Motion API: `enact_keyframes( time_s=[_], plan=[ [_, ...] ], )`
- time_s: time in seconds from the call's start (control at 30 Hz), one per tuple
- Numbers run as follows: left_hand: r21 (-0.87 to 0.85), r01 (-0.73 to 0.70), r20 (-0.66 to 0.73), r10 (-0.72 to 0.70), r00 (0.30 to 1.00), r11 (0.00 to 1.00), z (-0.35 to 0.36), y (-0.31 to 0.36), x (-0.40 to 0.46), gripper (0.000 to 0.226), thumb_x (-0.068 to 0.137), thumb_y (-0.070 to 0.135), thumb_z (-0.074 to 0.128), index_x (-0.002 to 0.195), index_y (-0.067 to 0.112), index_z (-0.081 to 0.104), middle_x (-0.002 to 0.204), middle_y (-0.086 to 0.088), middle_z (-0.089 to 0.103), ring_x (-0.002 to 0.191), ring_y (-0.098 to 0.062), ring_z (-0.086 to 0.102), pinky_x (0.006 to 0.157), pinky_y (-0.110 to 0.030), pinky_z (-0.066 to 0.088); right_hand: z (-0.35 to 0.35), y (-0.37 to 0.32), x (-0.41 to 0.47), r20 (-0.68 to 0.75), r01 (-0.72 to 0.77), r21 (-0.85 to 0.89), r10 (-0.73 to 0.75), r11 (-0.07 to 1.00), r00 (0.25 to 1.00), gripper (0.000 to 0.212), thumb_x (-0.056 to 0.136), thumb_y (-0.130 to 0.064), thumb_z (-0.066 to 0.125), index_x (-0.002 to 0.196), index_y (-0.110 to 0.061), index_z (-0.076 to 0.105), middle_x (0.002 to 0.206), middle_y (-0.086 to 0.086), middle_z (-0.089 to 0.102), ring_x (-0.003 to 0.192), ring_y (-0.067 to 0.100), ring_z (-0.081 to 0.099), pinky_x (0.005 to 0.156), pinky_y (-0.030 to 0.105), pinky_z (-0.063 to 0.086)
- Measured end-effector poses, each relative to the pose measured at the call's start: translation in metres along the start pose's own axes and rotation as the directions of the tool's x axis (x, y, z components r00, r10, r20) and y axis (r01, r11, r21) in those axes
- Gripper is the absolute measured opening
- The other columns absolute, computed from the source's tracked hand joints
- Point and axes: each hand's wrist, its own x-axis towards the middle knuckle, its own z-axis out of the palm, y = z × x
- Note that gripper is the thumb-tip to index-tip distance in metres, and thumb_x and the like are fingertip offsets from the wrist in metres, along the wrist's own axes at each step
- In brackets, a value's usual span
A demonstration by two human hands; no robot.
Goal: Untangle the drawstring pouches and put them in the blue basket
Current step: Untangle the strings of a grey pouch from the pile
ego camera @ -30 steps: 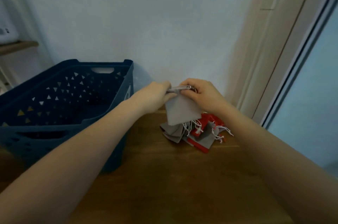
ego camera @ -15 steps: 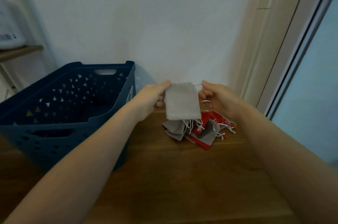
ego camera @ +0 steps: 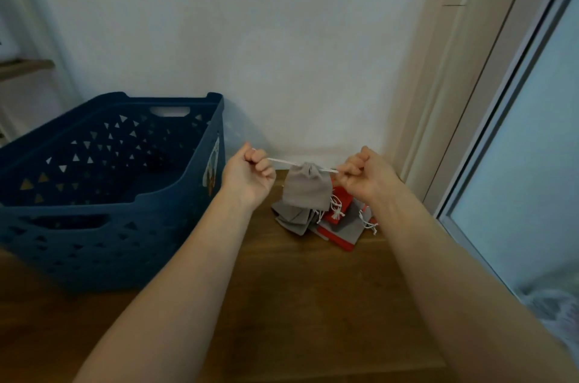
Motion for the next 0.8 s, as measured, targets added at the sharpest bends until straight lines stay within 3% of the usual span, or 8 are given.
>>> enact_keyframes(
  time_s=[0.1, 0.2, 0.3, 0.37, 0.53, 0.67, 0.73, 0.8],
  plan=[
    [0.149, -0.04, -0.044, 0.047, 0.998, 0.988, -0.005, -0.012, 0.002, 0.036, 0.103, 0.029, 0.03, 0.07, 0.017, 0.04, 0.055, 0.004, 0.046, 0.043, -0.007, 0.035, 0.044, -0.018, 0.029, -0.002, 0.004, 0.003, -0.052, 0.065, -0.273, -0.083, 0.96, 0.995, 0.044, 0.102, -0.033, 0.033, 0.061, -0.018, 0.033, 0.04, -0.006, 0.027, 0.029, 0.007, 0.017, 0.029, 0.017, 0.017],
    [0.469, -0.134, -0.007, 0.155, 0.988, 0.873, 0.008, -0.015, -0.003, 0.028, 0.1, 0.024, 0.039, 0.078, 0.014, 0.052, 0.076, -0.001, 0.058, 0.057, -0.009, 0.042, 0.051, -0.02, 0.033, 0.003, 0.009, -0.006, 0.021, 0.157, -0.653, -0.19, 0.741, 0.982, 0.032, 0.099, -0.03, 0.045, 0.075, -0.011, 0.055, 0.054, -0.005, 0.04, 0.036, 0.003, 0.028, 0.032, 0.016, 0.024],
    [0.825, -0.23, 0.113, 0.248, 0.962, 0.516, 0.025, -0.013, -0.012, 0.029, 0.097, 0.03, 0.045, 0.076, 0.018, 0.062, 0.102, -0.001, 0.064, 0.082, -0.013, 0.05, 0.072, -0.028, 0.039, 0.013, 0.013, -0.025, 0.262, 0.309, -0.905, -0.191, 0.293, 0.946, 0.014, 0.09, -0.026, 0.059, 0.091, -0.017, 0.07, 0.08, -0.008, 0.059, 0.066, 0.002, 0.053, 0.058, 0.018, 0.043],
    [0.905, -0.259, 0.178, 0.253, 0.951, 0.336, 0.034, -0.013, -0.02, 0.03, 0.097, 0.032, 0.046, 0.075, 0.019, 0.062, 0.101, 0.002, 0.063, 0.086, -0.01, 0.05, 0.083, -0.031, 0.037, 0.016, 0.017, -0.033, 0.416, 0.428, -0.895, -0.111, 0.125, 0.903, 0.014, 0.088, -0.021, 0.062, 0.096, -0.015, 0.072, 0.091, -0.008, 0.068, 0.079, -0.005, 0.06, 0.065, 0.013, 0.046],
    [0.885, -0.328, 0.249, 0.259, 0.933, 0.331, 0.042, -0.016, -0.024, 0.035, 0.097, 0.034, 0.045, 0.069, 0.017, 0.059, 0.065, 0.004, 0.047, 0.064, -0.007, 0.045, 0.066, -0.023, 0.04, 0.02, 0.026, -0.033, 0.504, 0.51, -0.856, -0.092, 0.079, 0.859, 0.024, 0.088, -0.016, 0.062, 0.082, 0.008, 0.065, 0.085, 0.011, 0.07, 0.079, 0.006, 0.065, 0.065, 0.014, 0.05],
    [0.786, -0.363, 0.288, 0.223, 0.931, 0.5, 0.034, -0.014, -0.023, 0.035, 0.099, 0.032, 0.042, 0.073, 0.016, 0.058, 0.061, 0.006, 0.05, 0.048, -0.003, 0.04, 0.045, -0.012, 0.035, 0.021, 0.024, -0.034, 0.454, 0.472, -0.829, -0.132, 0.298, 0.881, 0.019, 0.091, -0.023, 0.06, 0.081, -0.006, 0.059, 0.061, -0.001, 0.05, 0.041, 0.0, 0.041, 0.042, 0.013, 0.034],
    [0.757, -0.392, 0.323, 0.221, 0.92, 0.523, 0.033, -0.013, -0.025, 0.035, 0.1, 0.029, 0.041, 0.074, 0.014, 0.059, 0.053, 0.006, 0.045, 0.045, -0.002, 0.039, 0.044, -0.01, 0.036, 0.019, 0.023, -0.034, 0.476, 0.487, -0.825, -0.11, 0.287, 0.872, 0.015, 0.089, -0.021, 0.062, 0.099, -0.01, 0.061, 0.065, -0.003, 0.057, 0.044, -0.001, 0.048, 0.043, 0.013, 0.038],
    [0.781, -0.436, 0.371, 0.229, 0.9, 0.447, 0.034, -0.013, -0.025, 0.033, 0.099, 0.027, 0.042, 0.074, 0.014, 0.06, 0.051, 0.002, 0.04, 0.043, -0.001, 0.04, 0.05, -0.01, 0.04, 0.016, 0.024, -0.032, 0.528, 0.53, -0.826, -0.064, 0.192, 0.847, 0.015, 0.089, -0.019, 0.061, 0.102, -0.013, 0.067, 0.078, 0.0, 0.068, 0.063, 0.004, 0.063, 0.056, 0.018, 0.049]
  ],
)
